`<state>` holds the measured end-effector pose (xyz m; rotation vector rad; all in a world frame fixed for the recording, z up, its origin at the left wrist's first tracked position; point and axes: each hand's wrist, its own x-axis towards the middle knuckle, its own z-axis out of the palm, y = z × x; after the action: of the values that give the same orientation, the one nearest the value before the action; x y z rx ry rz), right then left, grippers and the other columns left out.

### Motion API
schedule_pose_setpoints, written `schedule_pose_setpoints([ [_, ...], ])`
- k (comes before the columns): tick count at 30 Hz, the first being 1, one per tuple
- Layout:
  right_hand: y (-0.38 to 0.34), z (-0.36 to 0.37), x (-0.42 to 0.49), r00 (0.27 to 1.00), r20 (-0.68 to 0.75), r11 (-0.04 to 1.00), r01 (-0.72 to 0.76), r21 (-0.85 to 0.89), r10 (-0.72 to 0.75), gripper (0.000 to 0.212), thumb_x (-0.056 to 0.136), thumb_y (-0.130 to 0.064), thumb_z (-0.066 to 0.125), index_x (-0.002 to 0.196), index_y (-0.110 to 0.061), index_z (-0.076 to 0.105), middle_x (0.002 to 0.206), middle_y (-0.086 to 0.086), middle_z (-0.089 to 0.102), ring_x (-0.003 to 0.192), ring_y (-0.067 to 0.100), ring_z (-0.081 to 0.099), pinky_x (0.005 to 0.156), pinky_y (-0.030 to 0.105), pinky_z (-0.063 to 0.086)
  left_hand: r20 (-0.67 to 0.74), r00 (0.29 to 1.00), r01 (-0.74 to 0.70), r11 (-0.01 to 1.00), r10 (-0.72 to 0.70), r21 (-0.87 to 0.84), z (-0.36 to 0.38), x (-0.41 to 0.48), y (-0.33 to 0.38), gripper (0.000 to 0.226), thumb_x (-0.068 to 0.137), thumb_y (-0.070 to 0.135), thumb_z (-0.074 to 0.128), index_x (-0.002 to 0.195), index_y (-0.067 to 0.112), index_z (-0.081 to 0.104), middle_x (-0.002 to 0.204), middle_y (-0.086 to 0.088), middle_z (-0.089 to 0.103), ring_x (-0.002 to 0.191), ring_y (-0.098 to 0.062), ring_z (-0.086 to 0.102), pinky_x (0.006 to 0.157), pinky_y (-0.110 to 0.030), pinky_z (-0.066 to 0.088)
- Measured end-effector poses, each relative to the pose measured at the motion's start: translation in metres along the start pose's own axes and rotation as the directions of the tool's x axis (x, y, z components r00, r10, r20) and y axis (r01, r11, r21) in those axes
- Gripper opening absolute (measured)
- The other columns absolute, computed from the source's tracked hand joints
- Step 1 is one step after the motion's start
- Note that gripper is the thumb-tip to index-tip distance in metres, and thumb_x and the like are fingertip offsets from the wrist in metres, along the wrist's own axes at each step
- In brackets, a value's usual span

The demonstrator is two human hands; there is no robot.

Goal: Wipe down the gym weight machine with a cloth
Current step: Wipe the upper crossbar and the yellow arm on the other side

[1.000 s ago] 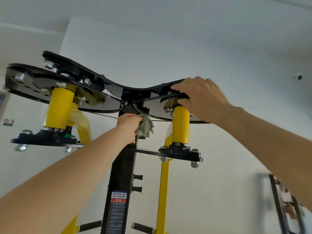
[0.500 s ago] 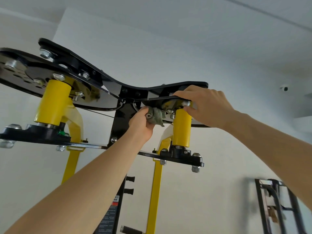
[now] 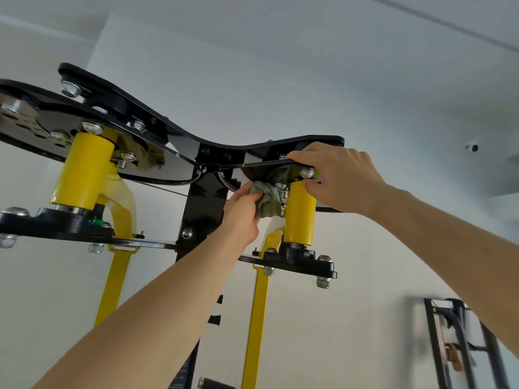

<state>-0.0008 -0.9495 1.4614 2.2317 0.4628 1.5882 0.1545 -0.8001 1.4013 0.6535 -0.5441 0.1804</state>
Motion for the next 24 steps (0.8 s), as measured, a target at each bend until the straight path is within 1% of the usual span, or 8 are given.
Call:
schedule_pose_setpoints([
  [3,0.000,0.001,0.000,1.000,-0.011,1.000,-0.004,0.005,0.004,0.056,0.093,-0.026,0.052,0.146,-0.043,0.040,0.133,-0.015,0.054,0.106,0.020,0.058,0.074,0.034,0.044,-0.209,0.978,0.012,0.999,-0.020,-0.036,0.014,0.013,-0.007,0.029,0.088,-0.011,0.065,0.106,0.011,0.072,0.105,-0.018,0.072,0.083,-0.026,0.072,0.074,-0.031,0.061],
  [6,0.001,0.002,0.000,1.000,-0.015,1.000,0.000,0.014,0.000,0.057,0.092,-0.025,0.053,0.145,-0.043,0.041,0.131,-0.015,0.054,0.106,0.020,0.059,0.073,0.033,0.043,-0.282,0.959,-0.008,1.000,0.016,0.028,0.017,0.021,-0.012,0.030,0.086,-0.010,0.070,0.090,0.020,0.069,0.111,-0.017,0.071,0.094,-0.029,0.072,0.079,-0.034,0.061],
  [9,0.002,0.002,0.000,1.000,-0.022,1.000,0.008,0.022,-0.007,0.058,0.091,-0.026,0.054,0.145,-0.044,0.042,0.132,-0.016,0.055,0.107,0.020,0.058,0.072,0.033,0.040,-0.196,0.957,-0.155,0.948,0.214,0.277,0.012,0.014,-0.013,0.025,0.087,-0.005,0.072,0.097,0.017,0.067,0.105,-0.006,0.070,0.098,-0.024,0.070,0.074,-0.027,0.058],
  [11,0.000,0.003,0.000,1.000,-0.030,1.000,0.011,0.025,-0.010,0.058,0.091,-0.027,0.055,0.144,-0.044,0.042,0.132,-0.016,0.055,0.108,0.020,0.058,0.073,0.033,0.039,-0.101,0.915,-0.308,0.838,0.391,0.450,0.008,0.001,-0.007,0.024,0.086,0.000,0.076,0.101,0.016,0.067,0.098,0.002,0.065,0.091,-0.014,0.066,0.071,-0.023,0.054],
  [13,-0.001,0.002,0.000,0.999,-0.033,0.999,0.002,0.033,-0.001,0.057,0.091,-0.028,0.055,0.144,-0.044,0.043,0.131,-0.016,0.055,0.107,0.020,0.058,0.072,0.032,0.037,-0.026,0.862,-0.410,0.726,0.507,0.552,0.009,-0.013,0.002,0.021,0.083,0.007,0.080,0.096,0.020,0.068,0.093,0.007,0.065,0.088,-0.010,0.066,0.074,-0.027,0.057],
  [16,-0.001,0.000,-0.001,1.000,-0.022,0.999,-0.004,0.033,0.004,0.055,0.090,-0.029,0.055,0.142,-0.044,0.044,0.129,-0.015,0.056,0.103,0.020,0.058,0.072,0.032,0.038,-0.007,0.820,-0.469,0.679,0.573,0.565,0.015,-0.033,0.014,0.020,0.080,0.009,0.082,0.090,0.021,0.070,0.092,0.002,0.070,0.083,-0.009,0.069,0.068,-0.022,0.057],
  [20,-0.001,-0.003,-0.002,1.000,0.003,0.999,-0.013,0.050,0.013,0.056,0.090,-0.031,0.055,0.142,-0.044,0.043,0.131,-0.015,0.055,0.104,0.021,0.058,0.073,0.033,0.039,0.001,0.847,-0.486,0.774,0.531,0.406,0.021,-0.061,0.031,0.019,0.080,0.001,0.081,0.095,0.008,0.072,0.085,-0.011,0.073,0.061,-0.016,0.067,0.052,-0.031,0.054],
  [24,-0.002,-0.005,-0.005,0.999,0.041,0.998,-0.024,0.055,0.022,0.061,0.087,-0.034,0.059,0.145,-0.041,0.041,0.135,-0.013,0.054,0.109,0.022,0.058,0.076,0.034,0.042,0.117,0.813,-0.570,0.739,0.570,0.359,0.027,-0.099,0.049,0.018,0.084,-0.006,0.075,0.101,-0.005,0.068,0.064,0.010,0.070,0.053,-0.003,0.063,0.047,-0.022,0.053],
])
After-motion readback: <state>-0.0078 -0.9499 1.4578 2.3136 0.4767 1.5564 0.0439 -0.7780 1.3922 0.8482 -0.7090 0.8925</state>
